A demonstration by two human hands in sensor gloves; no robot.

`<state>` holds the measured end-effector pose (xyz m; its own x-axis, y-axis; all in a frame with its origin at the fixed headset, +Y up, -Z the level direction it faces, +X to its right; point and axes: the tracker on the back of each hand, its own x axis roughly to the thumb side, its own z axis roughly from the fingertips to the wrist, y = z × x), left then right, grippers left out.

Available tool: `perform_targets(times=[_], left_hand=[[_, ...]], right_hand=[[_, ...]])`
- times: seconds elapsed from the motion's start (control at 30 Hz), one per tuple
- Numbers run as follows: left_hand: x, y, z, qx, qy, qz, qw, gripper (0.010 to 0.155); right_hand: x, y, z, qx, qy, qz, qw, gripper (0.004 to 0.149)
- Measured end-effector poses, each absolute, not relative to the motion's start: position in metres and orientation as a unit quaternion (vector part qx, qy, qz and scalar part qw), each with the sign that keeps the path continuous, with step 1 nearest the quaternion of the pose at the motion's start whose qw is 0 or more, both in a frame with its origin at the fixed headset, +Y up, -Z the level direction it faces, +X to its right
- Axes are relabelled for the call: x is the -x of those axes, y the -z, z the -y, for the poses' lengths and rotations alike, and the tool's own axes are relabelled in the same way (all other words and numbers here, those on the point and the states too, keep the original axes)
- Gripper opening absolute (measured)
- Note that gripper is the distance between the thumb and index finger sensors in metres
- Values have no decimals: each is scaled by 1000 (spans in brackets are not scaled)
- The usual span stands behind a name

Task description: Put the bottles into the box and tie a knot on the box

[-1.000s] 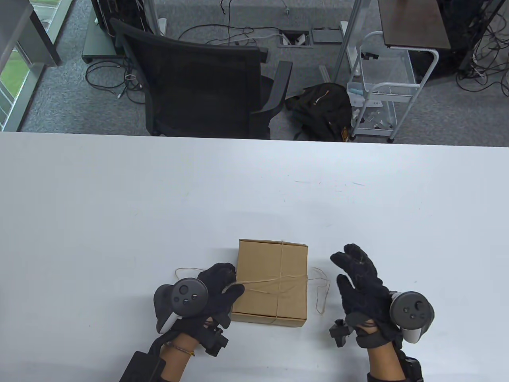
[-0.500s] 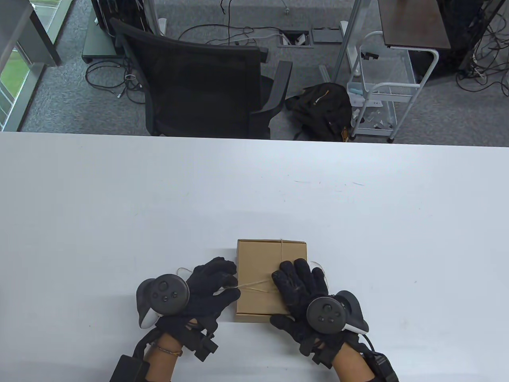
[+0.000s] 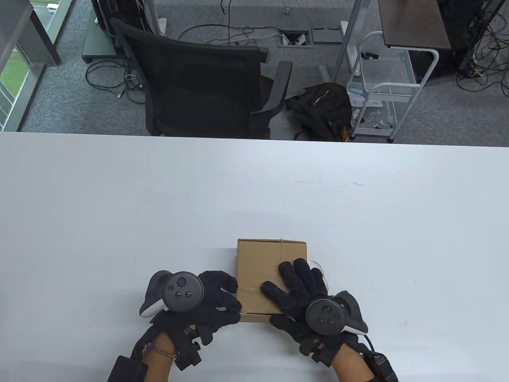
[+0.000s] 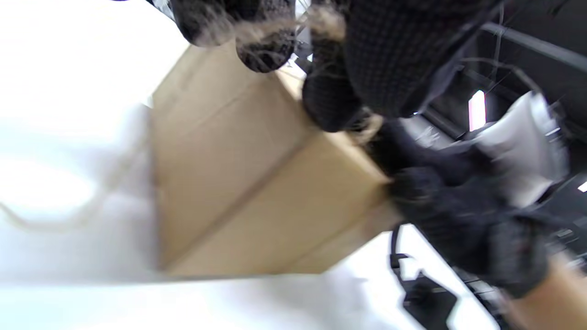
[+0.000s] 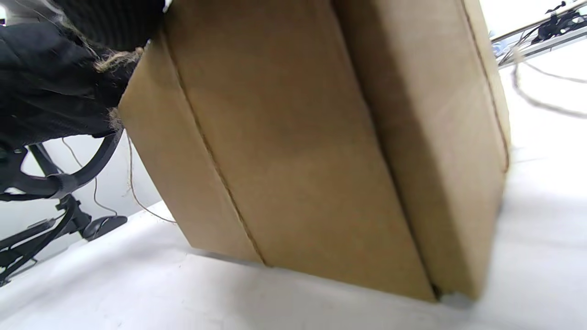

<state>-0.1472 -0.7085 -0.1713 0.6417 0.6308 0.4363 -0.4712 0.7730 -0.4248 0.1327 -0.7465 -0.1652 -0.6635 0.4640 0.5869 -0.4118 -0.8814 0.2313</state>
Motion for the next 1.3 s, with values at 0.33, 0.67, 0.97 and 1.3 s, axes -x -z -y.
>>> perform_targets(times=[0.33, 0.67, 0.97, 1.3], left_hand=[[199, 185, 728, 80, -361, 64, 927, 72], [127, 166, 715, -20, -327, 212, 921, 60], [114, 164, 719, 11, -285, 205, 936, 57], [99, 156, 719, -40, -230, 231, 944, 44]], right_hand=[[-133, 165, 746, -334, -910, -47, 241, 69], [-131, 163, 745, -360, -900, -63, 238, 68], [-130, 161, 745, -372, -887, -52, 270, 75], [-131, 160, 740, -392, -876, -52, 275, 62]])
